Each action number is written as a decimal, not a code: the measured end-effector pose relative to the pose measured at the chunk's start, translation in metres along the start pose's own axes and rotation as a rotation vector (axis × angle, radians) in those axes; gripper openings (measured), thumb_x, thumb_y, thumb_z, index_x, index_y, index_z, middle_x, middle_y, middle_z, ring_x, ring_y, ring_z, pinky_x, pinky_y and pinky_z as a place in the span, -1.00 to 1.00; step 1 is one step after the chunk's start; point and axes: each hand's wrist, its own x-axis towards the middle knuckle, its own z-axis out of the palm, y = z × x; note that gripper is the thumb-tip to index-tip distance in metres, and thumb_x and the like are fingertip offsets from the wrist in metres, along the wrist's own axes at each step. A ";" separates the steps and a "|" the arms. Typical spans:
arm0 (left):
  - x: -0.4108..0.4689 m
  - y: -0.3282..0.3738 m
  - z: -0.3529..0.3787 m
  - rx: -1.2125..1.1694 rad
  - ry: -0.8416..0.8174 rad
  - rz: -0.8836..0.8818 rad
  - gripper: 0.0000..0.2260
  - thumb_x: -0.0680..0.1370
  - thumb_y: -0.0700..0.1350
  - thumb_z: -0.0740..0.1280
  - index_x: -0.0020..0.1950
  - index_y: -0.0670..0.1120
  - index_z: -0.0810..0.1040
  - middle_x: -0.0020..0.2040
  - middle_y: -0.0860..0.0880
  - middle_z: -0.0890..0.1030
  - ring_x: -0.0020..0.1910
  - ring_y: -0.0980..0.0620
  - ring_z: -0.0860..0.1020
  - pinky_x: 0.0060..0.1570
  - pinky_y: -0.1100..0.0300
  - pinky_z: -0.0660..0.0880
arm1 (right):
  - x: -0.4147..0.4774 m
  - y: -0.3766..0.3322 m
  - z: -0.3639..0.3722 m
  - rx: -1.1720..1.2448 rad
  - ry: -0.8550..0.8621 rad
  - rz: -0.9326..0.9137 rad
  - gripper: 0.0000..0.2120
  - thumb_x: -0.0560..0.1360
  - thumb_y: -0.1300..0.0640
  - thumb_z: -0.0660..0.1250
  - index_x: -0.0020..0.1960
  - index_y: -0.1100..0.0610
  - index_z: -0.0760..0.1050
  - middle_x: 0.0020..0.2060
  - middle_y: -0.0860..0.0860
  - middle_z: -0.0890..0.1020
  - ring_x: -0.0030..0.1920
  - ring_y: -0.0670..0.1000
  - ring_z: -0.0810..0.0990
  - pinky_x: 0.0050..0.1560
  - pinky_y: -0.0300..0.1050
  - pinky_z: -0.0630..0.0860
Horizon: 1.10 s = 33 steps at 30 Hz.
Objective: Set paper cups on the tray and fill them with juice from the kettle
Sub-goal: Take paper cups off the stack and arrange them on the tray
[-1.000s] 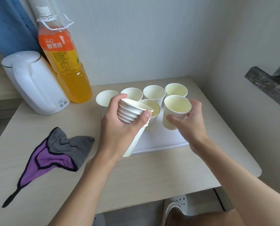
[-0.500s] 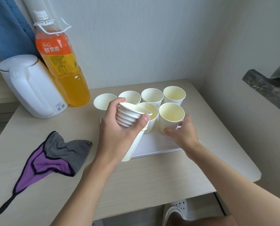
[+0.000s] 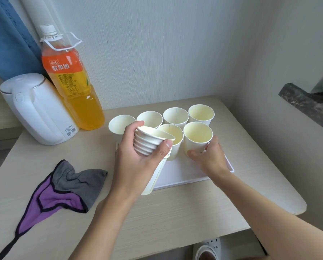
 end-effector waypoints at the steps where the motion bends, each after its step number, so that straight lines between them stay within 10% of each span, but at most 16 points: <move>1: 0.000 0.000 0.000 -0.002 -0.001 0.000 -0.35 0.23 0.37 0.51 0.26 0.21 0.48 0.12 0.09 0.61 0.10 0.09 0.61 0.07 0.15 0.57 | 0.000 0.000 0.000 -0.007 0.000 0.002 -0.38 0.30 0.05 0.52 0.25 0.12 0.32 0.15 0.07 0.50 0.12 0.12 0.53 0.08 0.15 0.54; 21: 0.000 0.002 -0.003 -0.006 0.006 -0.014 -0.30 0.22 0.37 0.49 0.31 0.16 0.48 0.06 0.20 0.61 0.04 0.23 0.60 -0.01 0.33 0.53 | -0.006 -0.010 0.002 -0.099 -0.016 0.116 -0.26 0.30 0.06 0.54 0.33 0.18 0.23 0.24 0.14 0.38 0.24 0.19 0.44 0.21 0.18 0.46; 26: 0.001 0.005 -0.003 -0.010 0.001 -0.044 -0.30 0.19 0.37 0.50 0.24 0.16 0.43 0.11 0.19 0.59 0.06 0.26 0.60 -0.01 0.36 0.51 | -0.043 -0.043 -0.015 0.255 0.143 0.006 -0.61 0.47 0.16 0.37 0.24 0.06 0.33 0.05 0.01 0.44 0.01 0.03 0.50 -0.03 -0.08 0.50; 29: -0.002 0.005 -0.004 -0.030 -0.009 -0.039 -0.34 0.21 0.32 0.53 0.20 0.09 0.46 0.09 0.13 0.63 0.04 0.19 0.64 -0.03 0.29 0.55 | -0.073 -0.068 -0.021 0.435 -0.137 -0.254 -0.91 0.58 0.13 0.32 0.06 -0.01 0.53 -0.16 0.02 0.60 -0.19 -0.11 0.52 -0.20 -0.31 0.43; 33: -0.006 0.005 -0.012 -0.025 -0.031 -0.018 -0.34 0.25 0.28 0.55 0.24 0.04 0.48 0.04 0.16 0.67 0.02 0.16 0.66 -0.06 0.27 0.57 | -0.087 -0.079 -0.021 0.483 -0.394 -0.324 -0.73 0.58 -0.06 0.27 -0.07 0.08 0.64 -0.16 -0.08 0.68 -0.07 -0.13 0.60 -0.01 -0.22 0.49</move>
